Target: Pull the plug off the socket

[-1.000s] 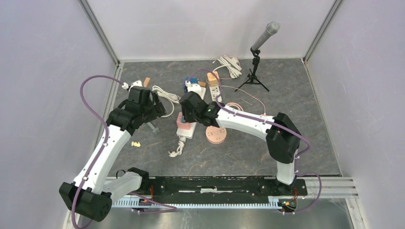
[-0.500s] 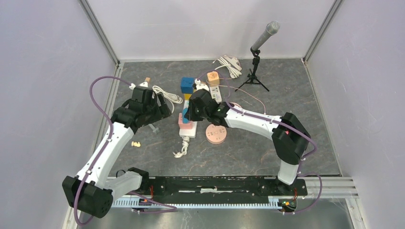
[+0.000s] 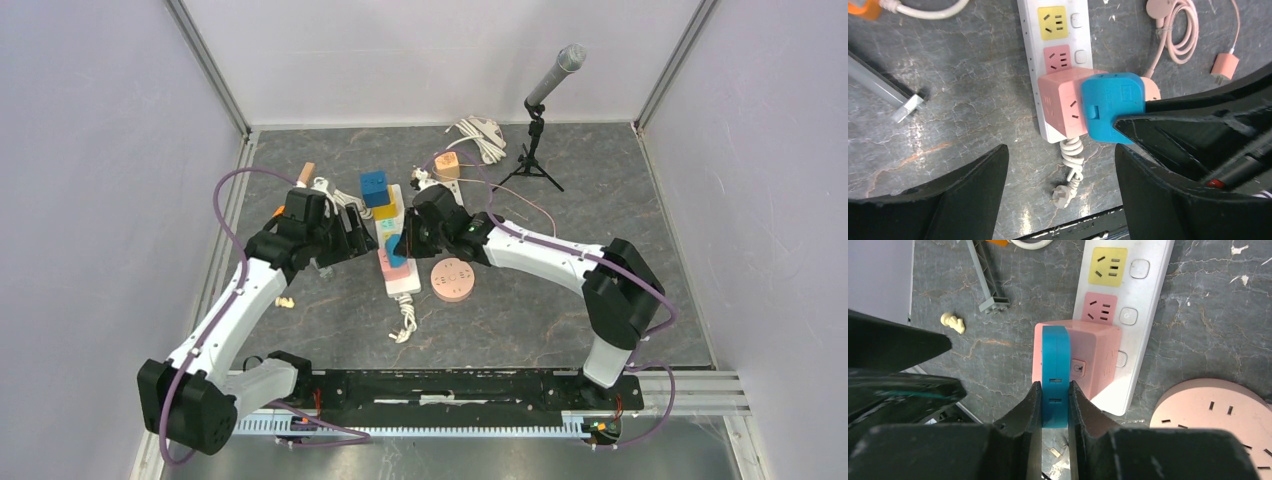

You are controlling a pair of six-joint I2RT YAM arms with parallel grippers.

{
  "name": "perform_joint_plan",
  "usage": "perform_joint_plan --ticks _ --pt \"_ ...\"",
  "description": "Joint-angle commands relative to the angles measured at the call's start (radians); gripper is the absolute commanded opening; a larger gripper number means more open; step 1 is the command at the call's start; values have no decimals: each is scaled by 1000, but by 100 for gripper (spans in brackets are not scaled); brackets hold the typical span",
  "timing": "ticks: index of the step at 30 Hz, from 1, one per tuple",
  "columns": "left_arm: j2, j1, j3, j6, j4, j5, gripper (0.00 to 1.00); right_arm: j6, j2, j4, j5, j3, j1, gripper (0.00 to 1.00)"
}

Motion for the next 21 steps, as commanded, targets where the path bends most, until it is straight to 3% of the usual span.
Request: perform_joint_plan --ticks 1,2,5,8,13,21 --pt "27 6 -52 -7 79 84 81 -22 -48 -46 -71 -28 18 16" --pt "31 5 -63 -17 90 92 79 -27 -48 -43 -72 -28 18 20" --pt "49 6 -90 -46 129 98 72 -45 -44 -13 -61 -24 18 49" --pt "80 5 -107 -80 157 96 66 -64 -35 48 -47 -20 17 62" --pt "120 6 -106 -107 179 92 62 -95 -7 67 -42 0 17 61" --pt "159 5 -138 -125 237 142 57 -95 13 75 7 -13 14 44"
